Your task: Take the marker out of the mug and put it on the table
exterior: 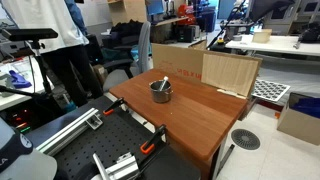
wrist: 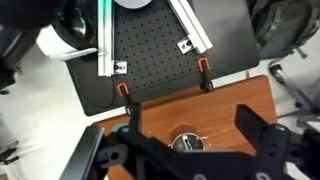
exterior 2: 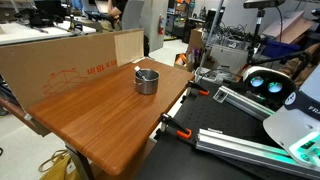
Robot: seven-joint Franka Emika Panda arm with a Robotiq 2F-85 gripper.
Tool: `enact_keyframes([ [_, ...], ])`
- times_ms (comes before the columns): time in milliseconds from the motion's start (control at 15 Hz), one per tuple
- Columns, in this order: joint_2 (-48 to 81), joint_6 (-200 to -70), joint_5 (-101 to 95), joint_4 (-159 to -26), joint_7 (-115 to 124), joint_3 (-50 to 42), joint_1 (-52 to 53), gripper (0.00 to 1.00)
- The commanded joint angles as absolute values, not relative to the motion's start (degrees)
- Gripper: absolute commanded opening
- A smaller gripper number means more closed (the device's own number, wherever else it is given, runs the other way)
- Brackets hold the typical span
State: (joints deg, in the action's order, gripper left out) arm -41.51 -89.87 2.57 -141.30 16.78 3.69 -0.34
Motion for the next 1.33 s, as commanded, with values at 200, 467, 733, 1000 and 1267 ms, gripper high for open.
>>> enact_keyframes([
  [200, -41.5, -89.8, 2.9, -140.9, 16.3, 4.3, -1.2, 1.0],
  [467, -41.5, -89.8, 2.9, -140.9, 16.3, 4.3, -1.2, 1.0],
  [733, -41.5, -89.8, 2.9, -140.9, 16.3, 4.3, -1.2, 1.0],
  [1000, -39.4, -91.3, 2.7, -140.7, 16.8, 4.6, -1.4, 1.0],
  [1267, -35.8, -95.6, 2.0, -141.1, 17.9, 5.2, -1.6, 1.0],
])
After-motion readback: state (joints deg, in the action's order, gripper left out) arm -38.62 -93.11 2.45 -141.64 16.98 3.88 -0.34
